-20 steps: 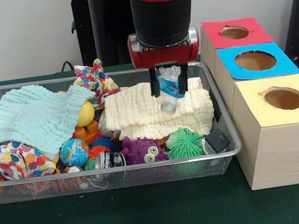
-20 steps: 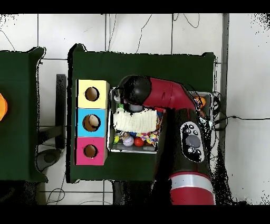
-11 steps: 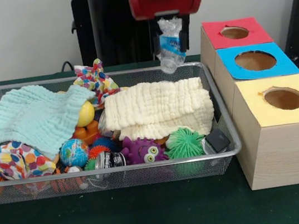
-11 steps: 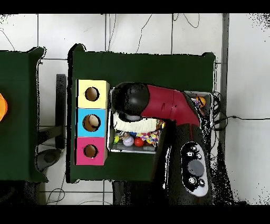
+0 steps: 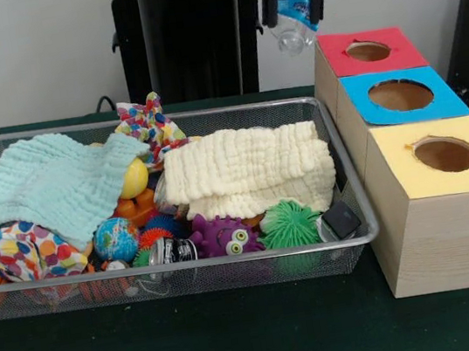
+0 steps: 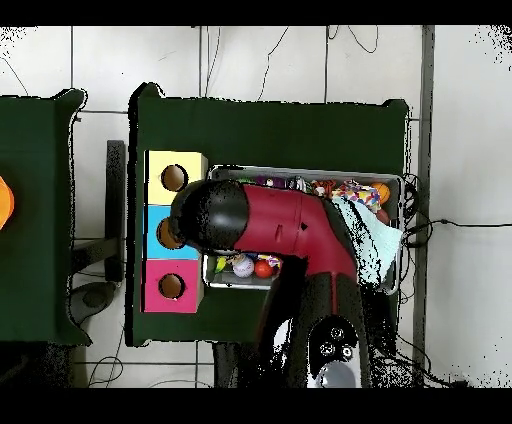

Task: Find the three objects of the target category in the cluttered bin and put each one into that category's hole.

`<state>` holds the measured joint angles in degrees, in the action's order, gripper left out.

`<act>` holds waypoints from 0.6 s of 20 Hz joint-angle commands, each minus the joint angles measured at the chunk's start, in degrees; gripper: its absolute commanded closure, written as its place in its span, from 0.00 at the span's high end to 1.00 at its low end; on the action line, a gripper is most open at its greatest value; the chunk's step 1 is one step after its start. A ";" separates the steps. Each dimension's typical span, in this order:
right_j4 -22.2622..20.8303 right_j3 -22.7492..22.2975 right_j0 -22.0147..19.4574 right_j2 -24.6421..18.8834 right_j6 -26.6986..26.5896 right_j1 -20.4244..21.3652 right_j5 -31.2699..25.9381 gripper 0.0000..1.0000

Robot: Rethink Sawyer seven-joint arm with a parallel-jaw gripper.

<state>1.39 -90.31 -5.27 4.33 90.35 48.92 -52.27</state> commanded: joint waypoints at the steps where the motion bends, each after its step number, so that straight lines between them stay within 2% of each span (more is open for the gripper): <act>1: 2.90 -8.45 1.62 1.41 17.06 -0.05 -0.35 0.00; 12: 5.51 -12.73 7.73 4.38 22.66 -1.76 7.17 0.00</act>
<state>4.97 -94.82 0.76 7.61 94.66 49.37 -50.26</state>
